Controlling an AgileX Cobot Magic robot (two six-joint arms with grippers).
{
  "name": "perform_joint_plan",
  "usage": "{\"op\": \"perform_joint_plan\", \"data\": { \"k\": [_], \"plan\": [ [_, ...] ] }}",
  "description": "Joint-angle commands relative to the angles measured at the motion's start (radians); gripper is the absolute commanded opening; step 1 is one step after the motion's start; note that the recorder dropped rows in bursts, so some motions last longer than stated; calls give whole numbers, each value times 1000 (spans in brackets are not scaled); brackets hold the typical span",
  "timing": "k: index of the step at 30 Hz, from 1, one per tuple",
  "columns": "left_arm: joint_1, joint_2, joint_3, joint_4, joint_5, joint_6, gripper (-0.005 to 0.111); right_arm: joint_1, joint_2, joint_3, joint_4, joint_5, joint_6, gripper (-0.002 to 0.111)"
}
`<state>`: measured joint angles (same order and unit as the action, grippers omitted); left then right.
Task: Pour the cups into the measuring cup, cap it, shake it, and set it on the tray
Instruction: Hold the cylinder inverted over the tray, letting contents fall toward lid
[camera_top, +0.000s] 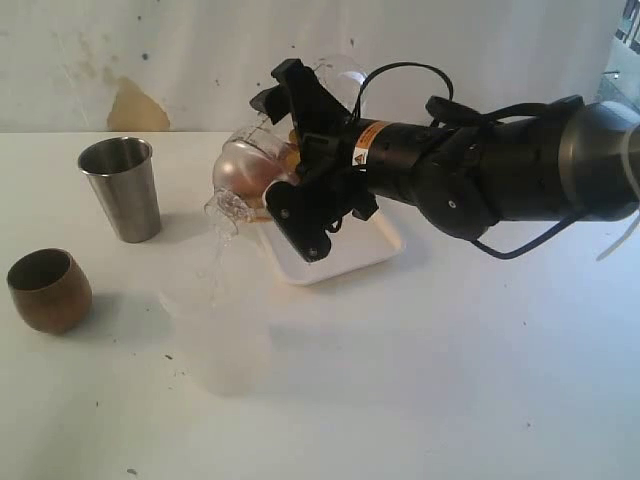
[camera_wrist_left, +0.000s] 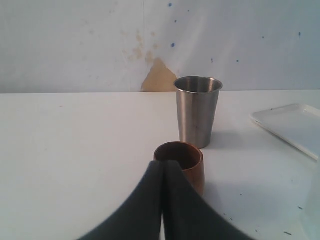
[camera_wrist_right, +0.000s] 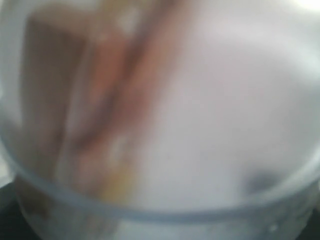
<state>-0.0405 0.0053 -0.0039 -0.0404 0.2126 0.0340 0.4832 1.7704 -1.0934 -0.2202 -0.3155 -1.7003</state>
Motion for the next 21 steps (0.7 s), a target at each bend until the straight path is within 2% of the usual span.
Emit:
{"op": "perform_joint_plan", "data": {
  "k": [1, 21],
  "plan": [
    [-2, -5, 4, -5, -11, -3, 0, 3, -14, -14, 9, -65, 2, 0],
    [-2, -5, 4, -5, -11, -3, 0, 3, -14, -14, 9, -65, -1, 0]
  ]
}}
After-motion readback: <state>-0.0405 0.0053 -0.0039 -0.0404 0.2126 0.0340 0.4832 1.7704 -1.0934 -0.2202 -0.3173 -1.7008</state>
